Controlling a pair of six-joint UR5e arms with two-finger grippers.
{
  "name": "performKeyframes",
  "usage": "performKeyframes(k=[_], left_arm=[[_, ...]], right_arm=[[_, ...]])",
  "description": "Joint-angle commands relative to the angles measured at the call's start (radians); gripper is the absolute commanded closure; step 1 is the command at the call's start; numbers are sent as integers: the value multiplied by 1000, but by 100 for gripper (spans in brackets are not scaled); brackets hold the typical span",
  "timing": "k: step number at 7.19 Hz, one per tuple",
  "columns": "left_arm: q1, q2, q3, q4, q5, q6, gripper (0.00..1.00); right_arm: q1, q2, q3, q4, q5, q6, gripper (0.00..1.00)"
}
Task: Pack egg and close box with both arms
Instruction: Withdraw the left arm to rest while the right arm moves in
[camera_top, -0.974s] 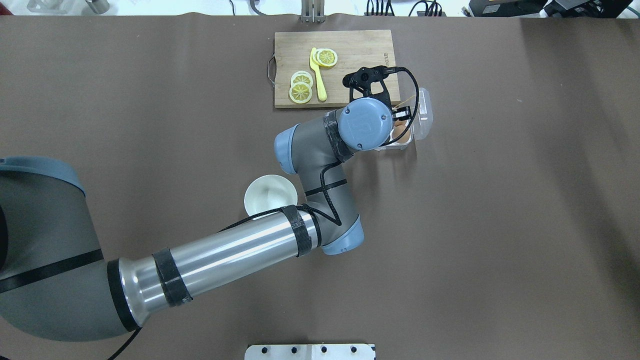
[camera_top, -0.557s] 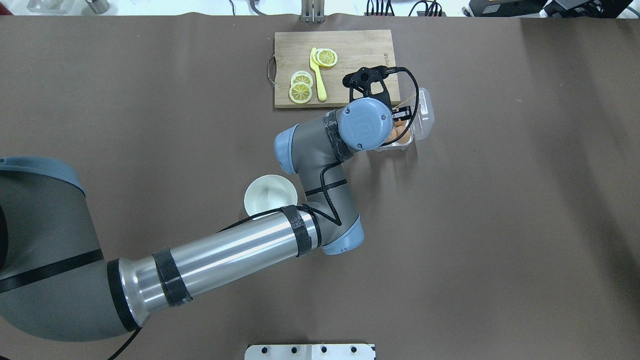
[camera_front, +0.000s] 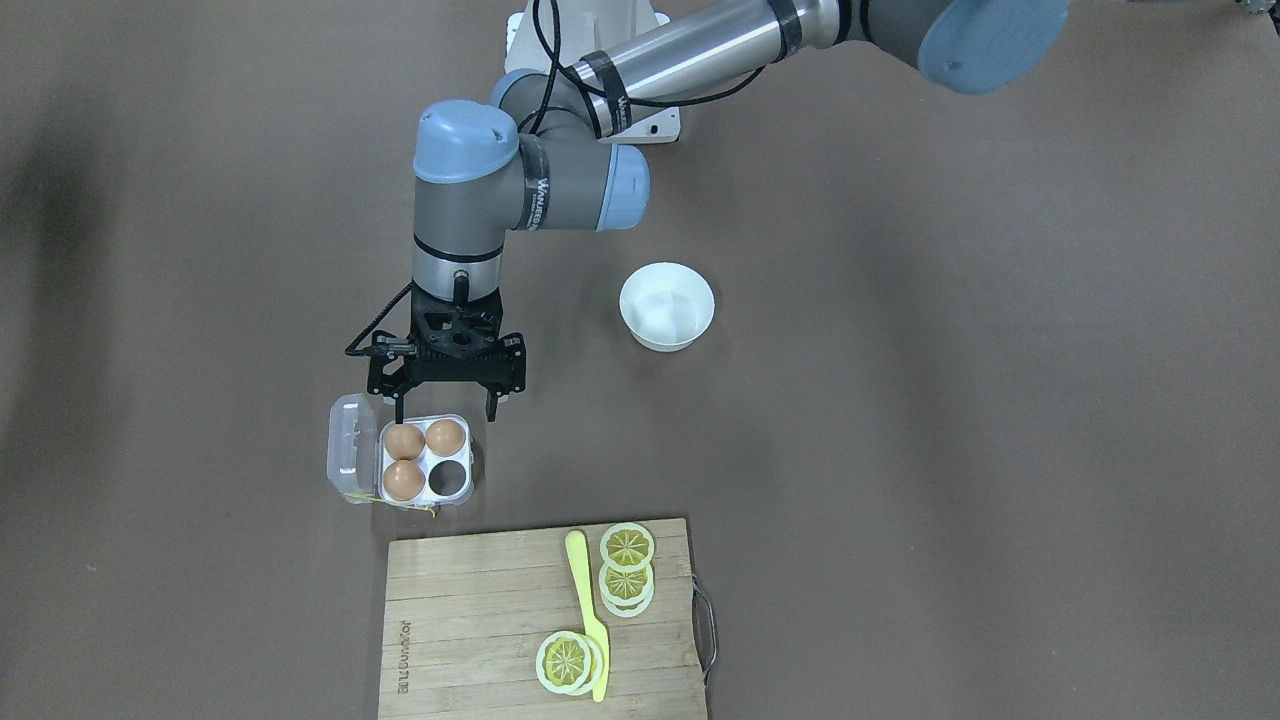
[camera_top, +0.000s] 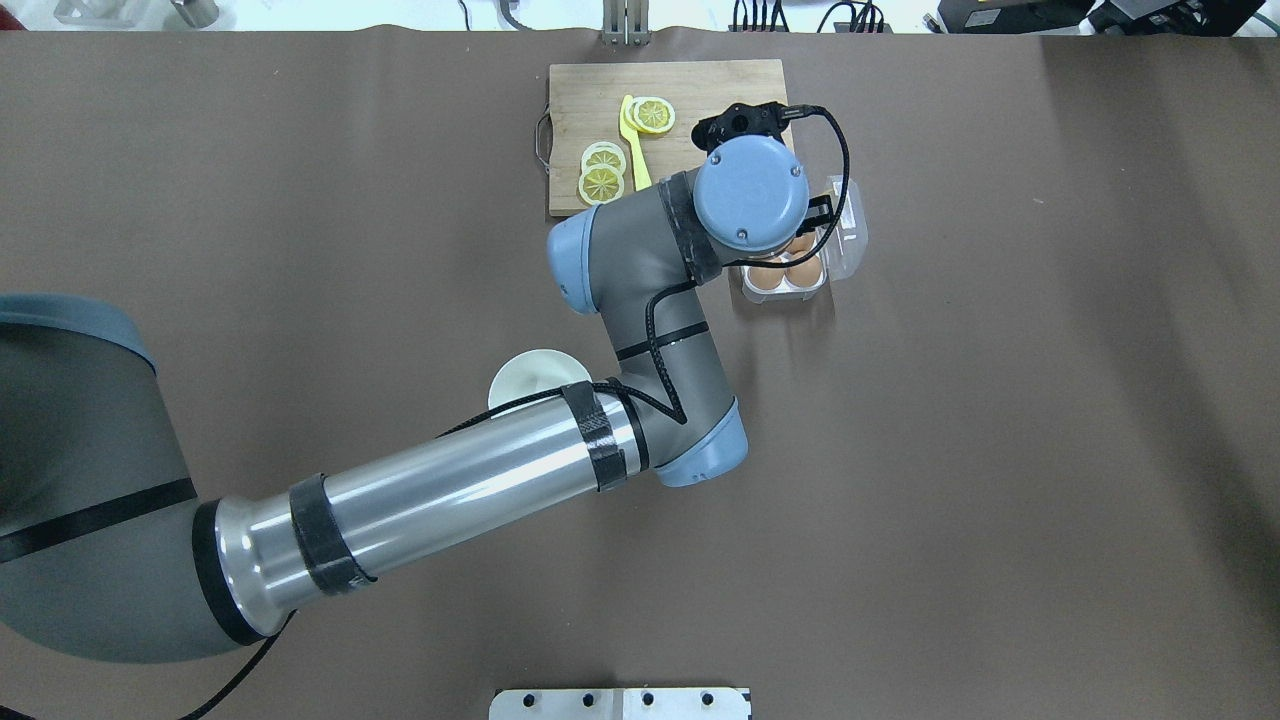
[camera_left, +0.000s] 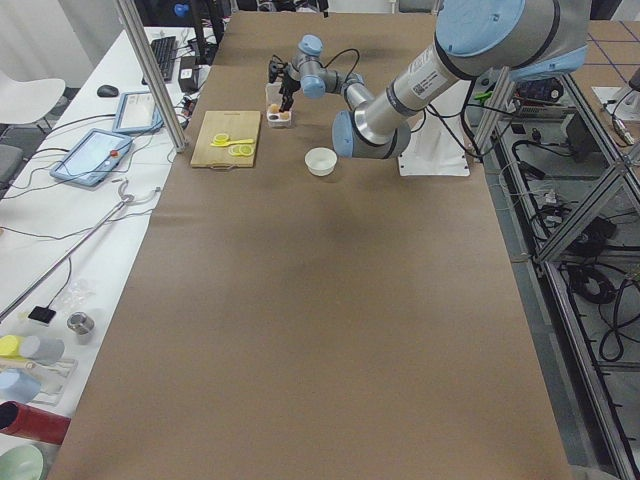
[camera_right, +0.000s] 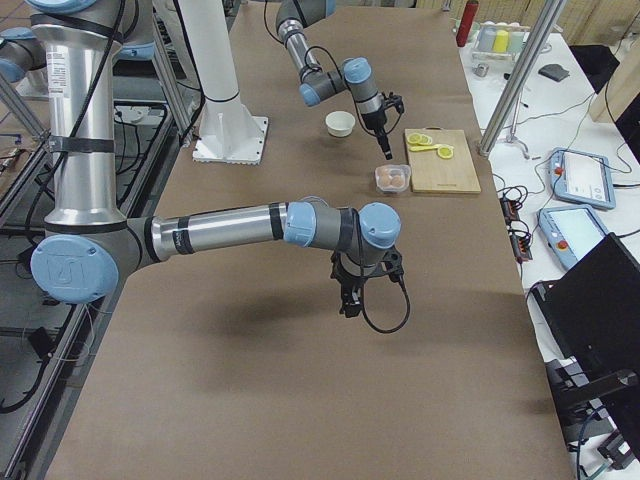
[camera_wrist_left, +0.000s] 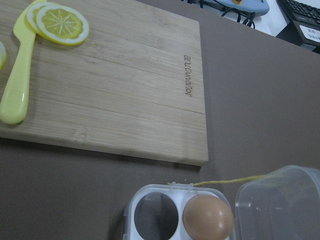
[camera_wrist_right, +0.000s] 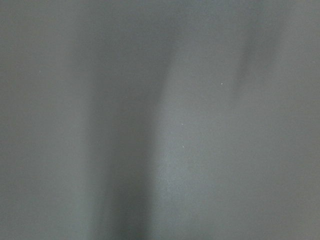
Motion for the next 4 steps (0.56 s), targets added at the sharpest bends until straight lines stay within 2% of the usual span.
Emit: performKeyframes(k=[1,3,4], left_arm=[[-52,121,-240,200,-137,117,3],[-136,325,-540,348,-290,271,3],[-167,431,-692,440,-317,352,3]], right_arm=[[0,0,-3,0,0,4,0],[0,6,0,0,0,13,0],[-2,12,-3,0,-1,16,0]])
